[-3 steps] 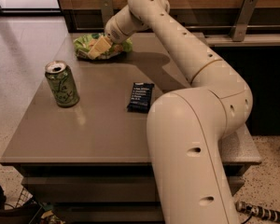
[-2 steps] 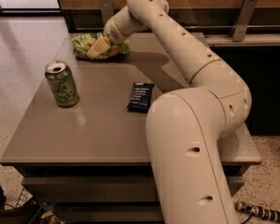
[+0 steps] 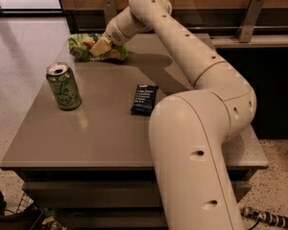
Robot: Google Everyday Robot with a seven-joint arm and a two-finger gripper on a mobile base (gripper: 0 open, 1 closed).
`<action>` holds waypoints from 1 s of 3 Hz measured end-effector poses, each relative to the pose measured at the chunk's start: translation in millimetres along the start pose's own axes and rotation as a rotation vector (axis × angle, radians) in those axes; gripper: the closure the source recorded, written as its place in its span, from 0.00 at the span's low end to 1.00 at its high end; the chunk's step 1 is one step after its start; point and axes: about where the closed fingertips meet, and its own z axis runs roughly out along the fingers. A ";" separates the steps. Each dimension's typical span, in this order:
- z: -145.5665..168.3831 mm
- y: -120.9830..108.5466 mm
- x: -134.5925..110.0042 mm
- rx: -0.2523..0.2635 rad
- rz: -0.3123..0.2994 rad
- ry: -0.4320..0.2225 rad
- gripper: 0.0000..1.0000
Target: Pick green rice chip bag
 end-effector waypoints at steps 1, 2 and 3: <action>-1.9 -0.4 -2.4 0.000 0.000 0.000 1.00; -2.0 -0.4 -2.7 0.000 0.000 0.000 1.00; -2.4 -0.4 -3.1 0.000 0.000 0.000 1.00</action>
Offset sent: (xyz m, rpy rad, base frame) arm 0.0000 0.0001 0.0027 0.0000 0.0000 0.0001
